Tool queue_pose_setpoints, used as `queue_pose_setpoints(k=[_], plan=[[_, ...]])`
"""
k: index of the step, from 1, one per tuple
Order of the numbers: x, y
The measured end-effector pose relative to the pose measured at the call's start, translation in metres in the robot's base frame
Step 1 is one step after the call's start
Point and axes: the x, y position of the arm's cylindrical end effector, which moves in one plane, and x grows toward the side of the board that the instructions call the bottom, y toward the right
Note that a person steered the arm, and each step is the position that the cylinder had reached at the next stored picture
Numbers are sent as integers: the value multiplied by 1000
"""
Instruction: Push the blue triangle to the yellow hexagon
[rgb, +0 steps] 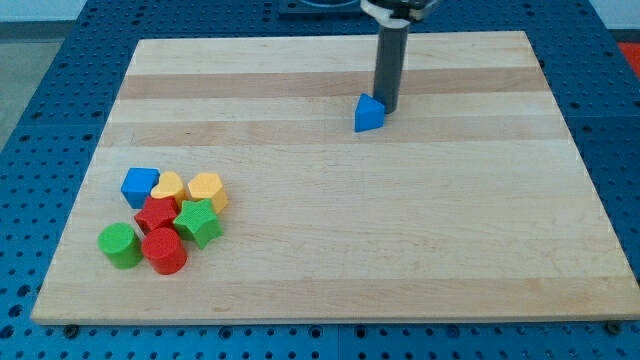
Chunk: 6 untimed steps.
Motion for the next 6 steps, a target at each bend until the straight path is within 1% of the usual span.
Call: queue_pose_setpoints(k=[1,2,6], plan=[[9,-19],[25,-33],[97,-127]])
